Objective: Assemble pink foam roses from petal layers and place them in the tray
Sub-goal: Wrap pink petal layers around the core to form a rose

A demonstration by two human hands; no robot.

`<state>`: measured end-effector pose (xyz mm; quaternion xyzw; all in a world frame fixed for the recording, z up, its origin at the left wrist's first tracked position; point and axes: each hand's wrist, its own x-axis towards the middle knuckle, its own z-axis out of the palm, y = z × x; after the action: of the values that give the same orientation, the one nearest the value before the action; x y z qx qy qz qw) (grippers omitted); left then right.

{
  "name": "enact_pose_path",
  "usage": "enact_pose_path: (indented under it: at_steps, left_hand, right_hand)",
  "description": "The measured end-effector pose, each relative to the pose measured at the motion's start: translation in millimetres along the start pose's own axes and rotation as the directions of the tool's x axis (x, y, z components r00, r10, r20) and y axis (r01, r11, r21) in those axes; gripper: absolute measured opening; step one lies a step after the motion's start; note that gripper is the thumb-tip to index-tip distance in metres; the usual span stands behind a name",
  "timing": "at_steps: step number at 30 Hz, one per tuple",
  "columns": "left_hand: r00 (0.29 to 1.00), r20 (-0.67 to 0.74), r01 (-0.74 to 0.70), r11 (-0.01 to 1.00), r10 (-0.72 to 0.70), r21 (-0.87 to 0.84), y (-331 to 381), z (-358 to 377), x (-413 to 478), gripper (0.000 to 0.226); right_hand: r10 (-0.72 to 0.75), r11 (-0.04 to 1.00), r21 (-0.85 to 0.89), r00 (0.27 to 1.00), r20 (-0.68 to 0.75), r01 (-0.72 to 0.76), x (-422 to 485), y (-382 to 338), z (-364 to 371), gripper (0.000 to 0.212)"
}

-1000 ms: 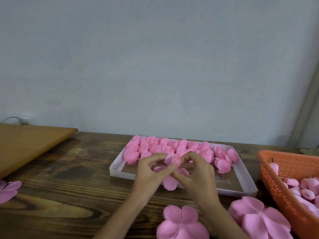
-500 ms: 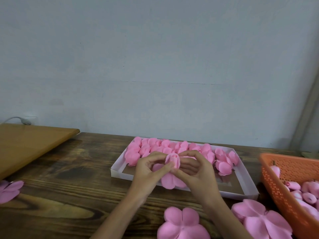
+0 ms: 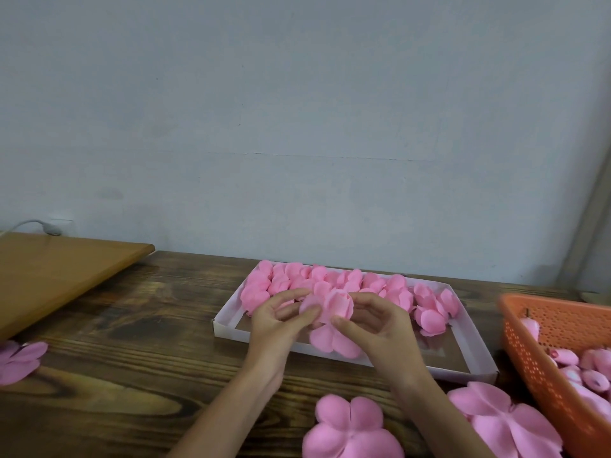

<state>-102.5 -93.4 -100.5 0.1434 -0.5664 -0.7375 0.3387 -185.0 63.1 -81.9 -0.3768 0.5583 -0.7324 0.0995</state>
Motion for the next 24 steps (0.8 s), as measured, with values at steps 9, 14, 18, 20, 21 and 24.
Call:
enact_pose_path:
  at_steps: [9, 14, 18, 20, 21, 24]
  left_hand:
    - [0.993, -0.015, -0.118, 0.992, 0.118, 0.045, 0, 3, -1, 0.008]
    - [0.990, 0.038, -0.135, 0.991, 0.136, -0.019, 5, 7, -6, 0.024]
    - [0.979, 0.043, -0.200, 0.980, 0.199, 0.005, 10, 8, -10, 0.025]
    - [0.978, 0.038, -0.208, 0.978, 0.207, 0.007, 13, 9, -10, 0.024]
    - [0.978, 0.044, -0.206, 0.979, 0.205, 0.008, 15, 8, -10, 0.025]
    - [0.977, 0.100, -0.190, 0.982, 0.187, 0.019, 16, 7, -10, 0.029]
  right_hand:
    - [-0.019, 0.988, -0.153, 0.997, 0.074, 0.031, -4, -3, 5, 0.027]
    - [-0.031, 0.979, -0.197, 0.998, 0.062, 0.043, -5, -4, 8, 0.023]
    - [-0.032, 0.974, -0.224, 0.998, 0.053, 0.043, -6, -2, 8, 0.022]
    - [-0.035, 0.978, -0.204, 0.998, 0.048, 0.044, -5, -2, 8, 0.023]
    - [-0.038, 0.982, -0.185, 0.998, 0.045, 0.045, -5, -2, 7, 0.024]
    - [-0.042, 0.993, -0.109, 0.999, 0.019, 0.043, -3, -1, 5, 0.025]
